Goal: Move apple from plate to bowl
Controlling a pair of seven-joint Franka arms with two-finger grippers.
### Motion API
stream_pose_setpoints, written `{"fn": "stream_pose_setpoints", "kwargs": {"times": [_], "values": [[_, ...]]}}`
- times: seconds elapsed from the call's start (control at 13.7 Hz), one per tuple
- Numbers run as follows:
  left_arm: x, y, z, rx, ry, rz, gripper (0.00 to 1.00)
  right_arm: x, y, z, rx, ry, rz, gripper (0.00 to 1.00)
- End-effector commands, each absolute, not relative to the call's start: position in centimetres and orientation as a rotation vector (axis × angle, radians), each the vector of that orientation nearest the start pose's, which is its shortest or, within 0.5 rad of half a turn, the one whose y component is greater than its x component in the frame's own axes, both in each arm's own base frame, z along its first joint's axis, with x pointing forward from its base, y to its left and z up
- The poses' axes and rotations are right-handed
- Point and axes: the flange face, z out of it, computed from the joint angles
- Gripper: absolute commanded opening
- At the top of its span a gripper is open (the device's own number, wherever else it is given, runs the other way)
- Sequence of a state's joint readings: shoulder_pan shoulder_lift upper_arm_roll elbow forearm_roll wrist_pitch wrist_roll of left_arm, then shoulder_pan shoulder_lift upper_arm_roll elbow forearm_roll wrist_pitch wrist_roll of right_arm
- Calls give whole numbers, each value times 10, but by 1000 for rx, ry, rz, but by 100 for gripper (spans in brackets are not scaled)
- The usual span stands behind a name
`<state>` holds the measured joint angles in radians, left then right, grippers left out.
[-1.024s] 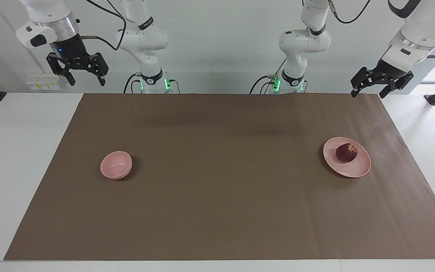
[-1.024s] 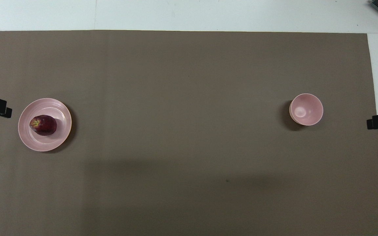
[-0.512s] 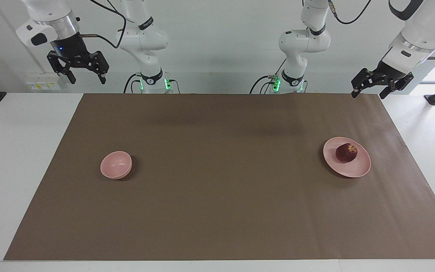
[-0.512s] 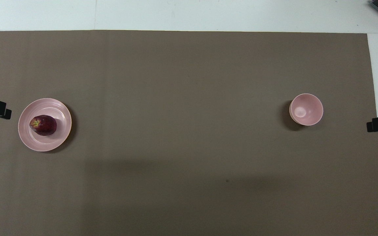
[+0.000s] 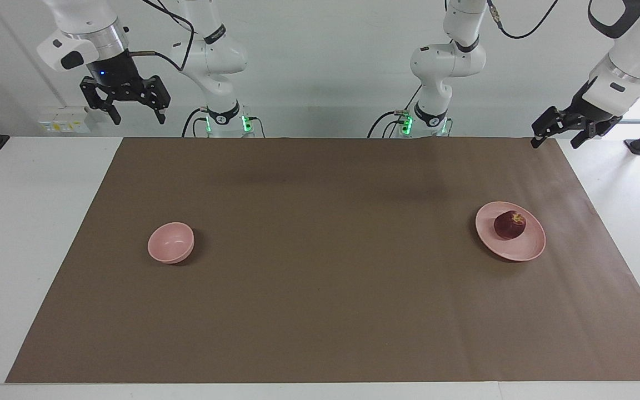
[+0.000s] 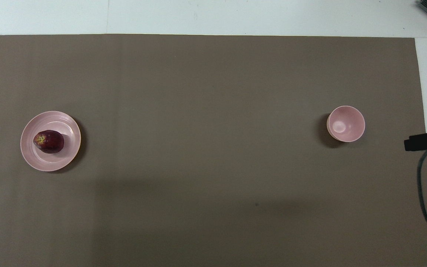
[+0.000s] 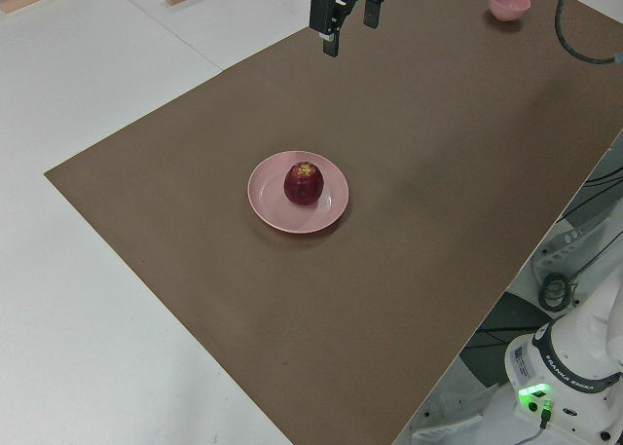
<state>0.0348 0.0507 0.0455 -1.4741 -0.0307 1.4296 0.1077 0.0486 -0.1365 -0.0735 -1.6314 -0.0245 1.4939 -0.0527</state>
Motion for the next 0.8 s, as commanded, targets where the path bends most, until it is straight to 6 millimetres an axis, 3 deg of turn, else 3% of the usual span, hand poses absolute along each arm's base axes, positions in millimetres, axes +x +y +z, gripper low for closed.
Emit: {"fn": "stream_pose_setpoints", "kwargs": {"times": [0.0,0.15,0.37,0.73], "values": [[570,50,611,-3167,46,137,100,499,-18,658,-3148,-67,18,100],[580,57,606,-3166,30,69,100,504,-15,656,-3148,-74,6,100],[593,74,579,-3163,-14,52,100,506,-11,654,-3145,-87,-9,100],[601,82,509,-3160,-50,11,100,503,-15,650,-3144,-49,8,100]]}}
